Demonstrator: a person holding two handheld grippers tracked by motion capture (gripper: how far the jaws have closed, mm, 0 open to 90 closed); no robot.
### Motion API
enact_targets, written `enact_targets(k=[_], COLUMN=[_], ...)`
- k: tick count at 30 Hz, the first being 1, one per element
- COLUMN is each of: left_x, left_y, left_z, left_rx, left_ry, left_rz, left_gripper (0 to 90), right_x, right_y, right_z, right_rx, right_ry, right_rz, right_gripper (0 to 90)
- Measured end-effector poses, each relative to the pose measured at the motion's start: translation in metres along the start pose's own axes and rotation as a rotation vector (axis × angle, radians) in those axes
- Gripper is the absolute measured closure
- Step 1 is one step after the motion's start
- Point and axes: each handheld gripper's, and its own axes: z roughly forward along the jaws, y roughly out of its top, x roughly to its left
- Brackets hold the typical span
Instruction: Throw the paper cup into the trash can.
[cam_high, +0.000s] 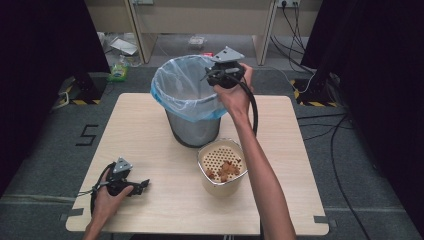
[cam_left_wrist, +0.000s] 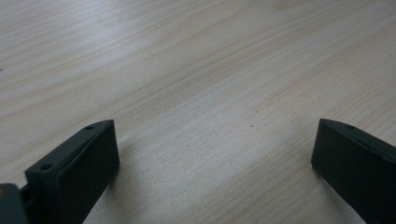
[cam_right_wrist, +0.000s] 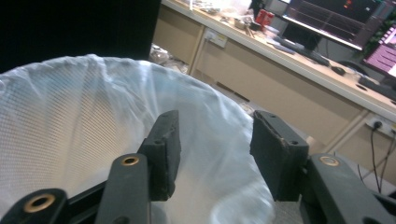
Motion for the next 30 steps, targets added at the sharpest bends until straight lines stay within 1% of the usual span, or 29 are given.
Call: enact_targets(k=[1, 4, 8, 9, 10, 11, 13, 14, 15, 16, 17, 18, 19, 20, 22, 23, 24, 25, 27, 28, 29, 30], left_x=[0.000, 0.000, 0.000, 0.000, 0.000, 0.000, 0.000, 0.000, 0.000, 0.000, 0.000, 0.000, 0.000, 0.000, 0.000, 0.000, 0.000, 0.000, 0.000, 0.000, 0.000, 0.000], left_y=[0.000, 0.000, 0.000, 0.000, 0.000, 0.000, 0.000, 0.000, 0.000, 0.000, 0.000, 0.000, 0.000, 0.000, 0.000, 0.000, 0.000, 0.000, 0.000, 0.000, 0.000, 0.000], left_z=[0.000, 0.000, 0.000, 0.000, 0.000, 0.000, 0.000, 0.000, 0.000, 0.000, 0.000, 0.000, 0.000, 0.000, 0.000, 0.000, 0.000, 0.000, 0.000, 0.000, 0.000, 0.000], left_rx=[0.000, 0.000, 0.000, 0.000, 0.000, 0.000, 0.000, 0.000, 0.000, 0.000, 0.000, 0.000, 0.000, 0.000, 0.000, 0.000, 0.000, 0.000, 0.001, 0.001, 0.001, 0.001], left_ry=[0.000, 0.001, 0.001, 0.001, 0.001, 0.001, 0.001, 0.001, 0.001, 0.001, 0.001, 0.001, 0.001, 0.001, 0.001, 0.001, 0.001, 0.001, 0.001, 0.001, 0.001, 0.001], left_rz=[0.000, 0.001, 0.000, 0.000, 0.000, 0.000, -0.001, -0.001, -0.001, -0.001, -0.001, -0.001, -0.001, -0.001, -0.001, -0.001, -0.001, -0.001, 0.000, 0.000, 0.000, 0.000], left_gripper=[0.0, 0.0, 0.0, 0.0, 0.0, 0.0, 0.0, 0.0, 0.0, 0.0, 0.0, 0.0, 0.0, 0.0, 0.0, 0.0, 0.0, 0.0, 0.0, 0.0, 0.0, 0.0], right_x=[-0.004, -0.014, -0.028, -0.028, -0.031, -0.038, -0.044, -0.044, -0.050, -0.050, -0.055, -0.055, -0.056, -0.060, -0.060, -0.061, -0.061, -0.062, -0.062, -0.062, -0.062, -0.062], right_y=[-0.002, -0.011, -0.027, -0.027, -0.031, -0.040, -0.050, -0.050, -0.062, -0.062, -0.072, -0.072, -0.076, -0.087, -0.090, -0.100, -0.100, -0.111, -0.114, -0.119, -0.129, -0.132], right_z=[-0.004, -0.014, -0.029, -0.029, -0.032, -0.040, -0.048, -0.048, -0.056, -0.056, -0.062, -0.062, -0.064, -0.070, -0.072, -0.077, -0.077, -0.082, -0.083, -0.085, -0.090, -0.091], right_rx=[-0.001, 0.016, 0.033, 0.033, 0.037, 0.034, 0.033, 0.033, 0.044, 0.044, 0.054, 0.054, 0.058, 0.070, 0.072, 0.076, 0.076, 0.083, 0.087, 0.090, 0.100, 0.101], right_ry=[-0.004, -0.006, -0.004, -0.004, -0.003, -0.007, -0.010, -0.010, -0.019, -0.019, -0.026, -0.026, -0.026, -0.031, -0.031, -0.031, -0.031, -0.034, -0.033, -0.033, -0.040, -0.039], right_rz=[0.004, 0.039, 0.082, 0.082, 0.091, 0.098, 0.112, 0.112, 0.123, 0.123, 0.127, 0.127, 0.130, 0.141, 0.144, 0.151, 0.151, 0.159, 0.161, 0.166, 0.170, 0.174], right_gripper=[49.4, 44.4, 39.9, 39.9, 39.3, 39.2, 38.3, 38.3, 38.1, 38.1, 37.7, 37.7, 37.7, 37.2, 37.2, 37.2, 37.2, 36.8, 36.7, 36.6, 36.5, 36.5])
